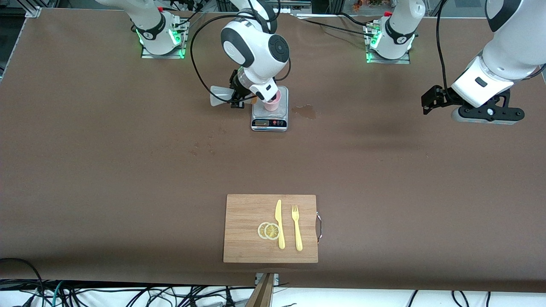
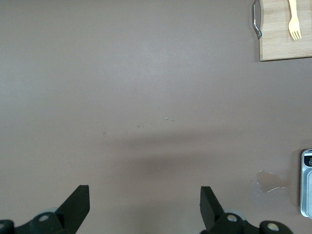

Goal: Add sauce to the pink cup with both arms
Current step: 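Tilt the bottle nozzle over the cup rim and squeeze sauce in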

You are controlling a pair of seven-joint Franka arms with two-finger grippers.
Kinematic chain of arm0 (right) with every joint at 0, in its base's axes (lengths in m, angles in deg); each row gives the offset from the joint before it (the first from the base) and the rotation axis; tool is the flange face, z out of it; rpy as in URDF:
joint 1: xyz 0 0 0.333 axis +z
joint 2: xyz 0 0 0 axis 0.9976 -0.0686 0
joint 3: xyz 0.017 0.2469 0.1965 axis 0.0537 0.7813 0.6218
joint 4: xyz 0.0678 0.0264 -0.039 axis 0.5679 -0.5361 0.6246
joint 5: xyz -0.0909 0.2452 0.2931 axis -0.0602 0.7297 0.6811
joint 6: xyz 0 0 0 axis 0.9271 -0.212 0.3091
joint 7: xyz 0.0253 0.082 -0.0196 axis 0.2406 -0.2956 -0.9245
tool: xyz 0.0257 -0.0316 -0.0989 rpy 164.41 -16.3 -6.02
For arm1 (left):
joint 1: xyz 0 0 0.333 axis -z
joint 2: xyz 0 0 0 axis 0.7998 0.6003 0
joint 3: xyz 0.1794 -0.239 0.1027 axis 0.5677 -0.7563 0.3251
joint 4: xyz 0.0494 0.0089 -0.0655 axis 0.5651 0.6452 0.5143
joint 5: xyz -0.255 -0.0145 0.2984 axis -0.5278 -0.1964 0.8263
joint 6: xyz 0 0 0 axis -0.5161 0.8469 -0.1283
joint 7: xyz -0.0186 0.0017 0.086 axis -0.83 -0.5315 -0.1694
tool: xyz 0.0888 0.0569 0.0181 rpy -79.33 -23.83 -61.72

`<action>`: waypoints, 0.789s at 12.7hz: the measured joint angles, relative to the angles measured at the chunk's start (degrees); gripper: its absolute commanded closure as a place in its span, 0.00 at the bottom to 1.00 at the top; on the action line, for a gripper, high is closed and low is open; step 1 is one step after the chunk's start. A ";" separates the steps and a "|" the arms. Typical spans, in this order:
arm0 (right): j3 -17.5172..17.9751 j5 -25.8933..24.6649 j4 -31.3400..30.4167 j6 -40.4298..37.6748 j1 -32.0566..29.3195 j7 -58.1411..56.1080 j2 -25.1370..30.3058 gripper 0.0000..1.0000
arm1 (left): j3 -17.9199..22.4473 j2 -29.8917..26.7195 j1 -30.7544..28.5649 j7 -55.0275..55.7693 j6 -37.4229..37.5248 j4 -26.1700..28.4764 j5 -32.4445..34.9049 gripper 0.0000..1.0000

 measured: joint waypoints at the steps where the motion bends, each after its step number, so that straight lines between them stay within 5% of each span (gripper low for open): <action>1: 0.00 -0.06 0.12 -0.12 0.02 0.03 -0.16 0.72 | 0.00 0.00 0.00 0.00 0.00 0.00 0.00 0.00; 10: 0.00 -1.68 4.35 -3.78 0.37 0.37 -2.28 0.72 | 0.00 0.00 0.00 0.00 0.00 0.00 0.00 0.00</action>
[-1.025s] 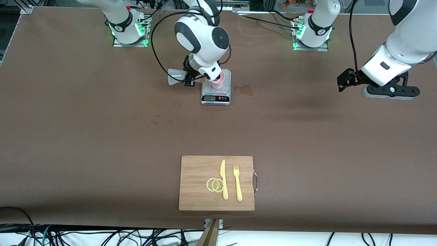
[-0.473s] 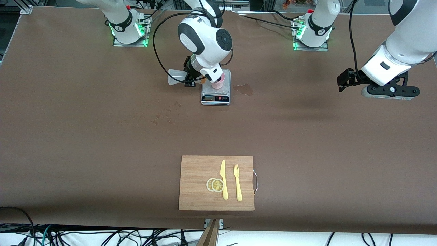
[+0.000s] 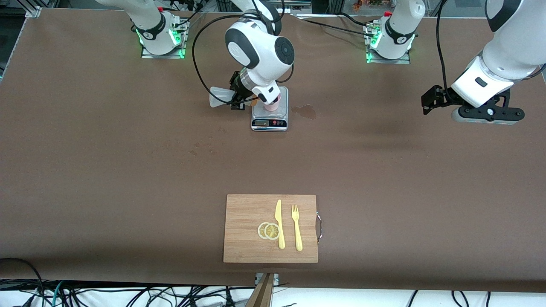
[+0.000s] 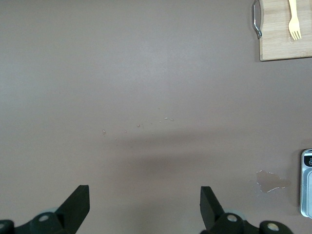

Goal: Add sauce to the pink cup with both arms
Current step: 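Tilt the bottle nozzle over the cup rim and squeeze sauce in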

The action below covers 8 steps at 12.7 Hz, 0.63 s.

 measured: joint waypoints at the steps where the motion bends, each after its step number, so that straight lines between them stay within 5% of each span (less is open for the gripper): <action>1: 0.00 0.02 0.03 0.00 0.02 0.22 -0.11 0.72 | 0.00 0.00 0.00 0.00 0.00 0.00 0.00 0.00; 8: -0.12 6.45 0.03 1.10 -1.47 0.99 -0.18 0.72 | 0.00 0.00 0.00 0.00 0.00 0.00 0.00 0.00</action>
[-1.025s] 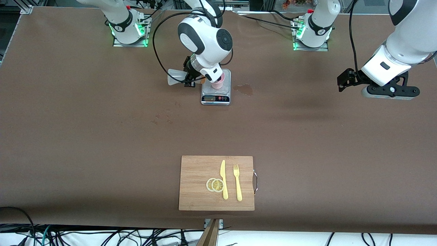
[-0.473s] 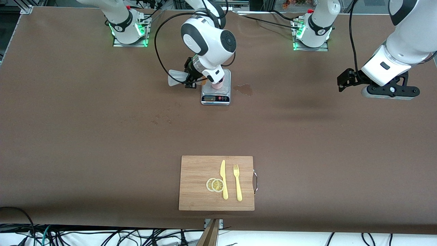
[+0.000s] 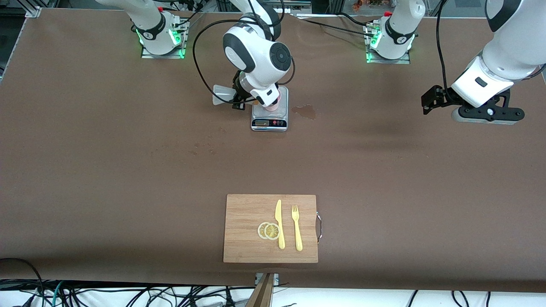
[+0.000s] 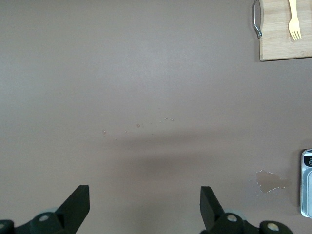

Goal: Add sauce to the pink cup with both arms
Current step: 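Tilt the bottle nozzle over the cup rim and squeeze sauce in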

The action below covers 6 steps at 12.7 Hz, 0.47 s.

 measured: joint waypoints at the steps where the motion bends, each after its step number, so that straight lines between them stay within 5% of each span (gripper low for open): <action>1: 0.00 1.29 0.00 0.57 -0.40 -0.25 0.00 0.72 | 0.00 0.00 0.00 0.00 0.00 0.00 0.00 0.00; 6: -0.05 8.91 0.01 3.13 -5.56 -5.86 1.07 0.72 | 0.00 0.00 0.00 0.00 0.00 0.00 0.00 0.00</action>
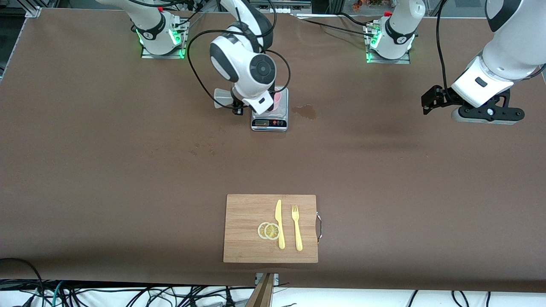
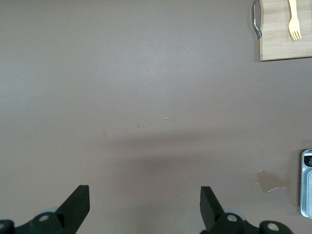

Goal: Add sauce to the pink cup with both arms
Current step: 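Tilt the bottle nozzle over the cup rim and squeeze sauce in, then carry the sauce bottle back and lower it onto the table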

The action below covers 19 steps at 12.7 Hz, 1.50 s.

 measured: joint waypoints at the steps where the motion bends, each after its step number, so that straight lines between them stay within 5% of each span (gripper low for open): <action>1: -0.01 1.27 0.00 0.10 -1.06 -1.37 0.57 0.72 | 0.00 0.00 0.00 0.00 0.00 0.00 0.00 0.00; 13: -0.96 25.13 -0.56 -0.09 -25.56 -33.67 7.57 0.72 | 0.00 0.02 0.01 0.00 0.00 -0.01 0.00 0.00; 19: -8.48 42.00 -3.59 -4.66 -35.75 -66.18 4.81 0.72 | 0.00 0.03 0.03 0.00 0.00 -0.02 0.00 0.00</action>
